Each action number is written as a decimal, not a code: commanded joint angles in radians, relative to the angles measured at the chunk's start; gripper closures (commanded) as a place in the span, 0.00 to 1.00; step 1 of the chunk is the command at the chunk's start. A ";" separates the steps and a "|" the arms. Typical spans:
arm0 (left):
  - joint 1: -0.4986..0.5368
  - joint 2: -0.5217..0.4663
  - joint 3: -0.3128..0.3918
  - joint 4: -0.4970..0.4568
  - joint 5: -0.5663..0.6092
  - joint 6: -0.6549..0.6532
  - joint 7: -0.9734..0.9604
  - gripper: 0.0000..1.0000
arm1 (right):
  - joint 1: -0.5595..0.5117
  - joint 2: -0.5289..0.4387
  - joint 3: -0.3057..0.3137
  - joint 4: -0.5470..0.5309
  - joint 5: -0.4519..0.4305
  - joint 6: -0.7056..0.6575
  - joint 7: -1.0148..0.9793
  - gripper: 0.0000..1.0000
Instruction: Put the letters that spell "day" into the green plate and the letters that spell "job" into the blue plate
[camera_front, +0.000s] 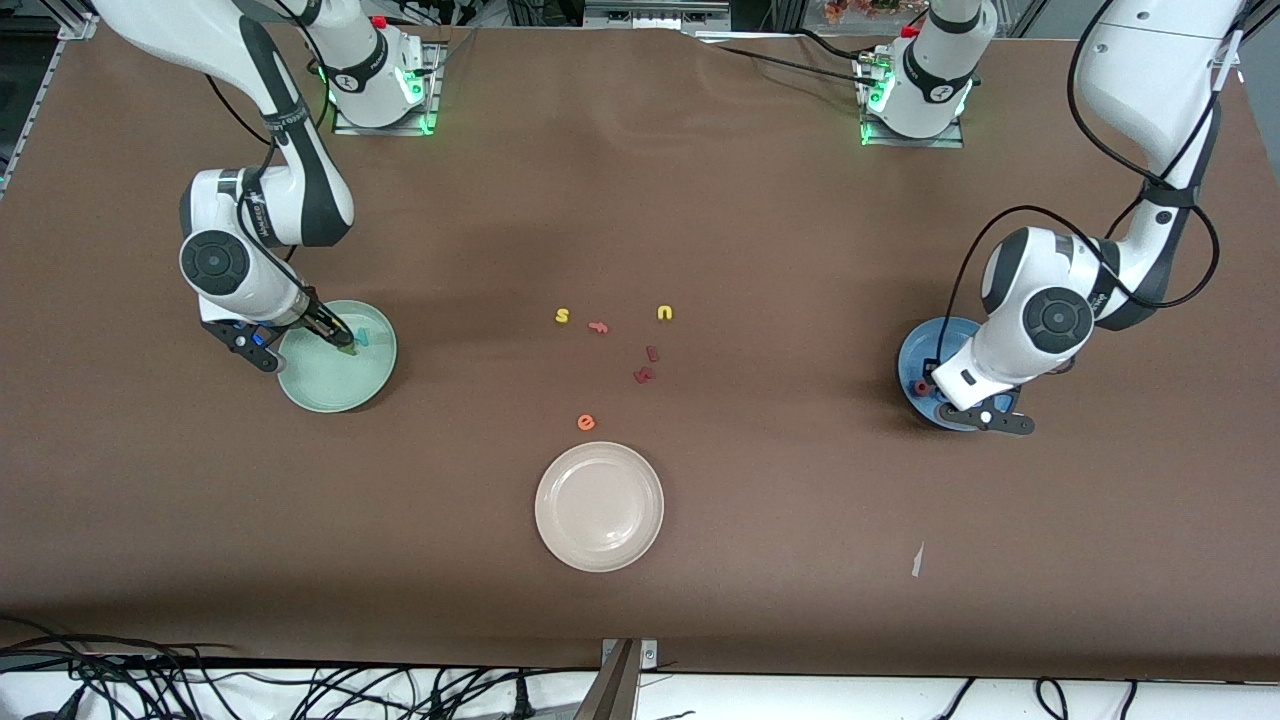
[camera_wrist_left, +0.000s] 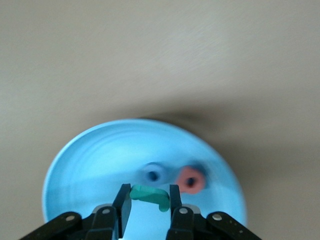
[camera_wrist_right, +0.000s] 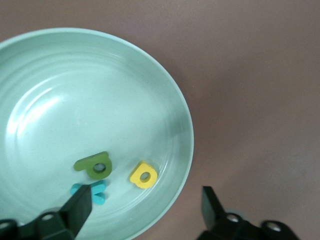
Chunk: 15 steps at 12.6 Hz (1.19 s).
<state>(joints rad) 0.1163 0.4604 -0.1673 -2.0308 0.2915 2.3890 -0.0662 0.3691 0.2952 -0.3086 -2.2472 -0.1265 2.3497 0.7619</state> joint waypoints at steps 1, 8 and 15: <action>0.028 -0.039 -0.011 -0.028 0.034 0.001 0.011 0.00 | 0.002 -0.085 -0.001 -0.009 0.015 -0.029 -0.126 0.00; 0.022 -0.042 -0.015 0.346 -0.023 -0.569 0.014 0.00 | 0.002 -0.287 -0.072 0.121 0.117 -0.433 -0.661 0.00; 0.019 -0.077 -0.005 0.606 -0.151 -0.881 0.002 0.00 | 0.040 -0.248 -0.081 0.576 0.137 -0.770 -0.834 0.00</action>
<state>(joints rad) 0.1365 0.4066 -0.1830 -1.4564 0.2007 1.5453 -0.0633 0.3780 0.0049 -0.3937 -1.7804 -0.0028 1.6166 -0.0444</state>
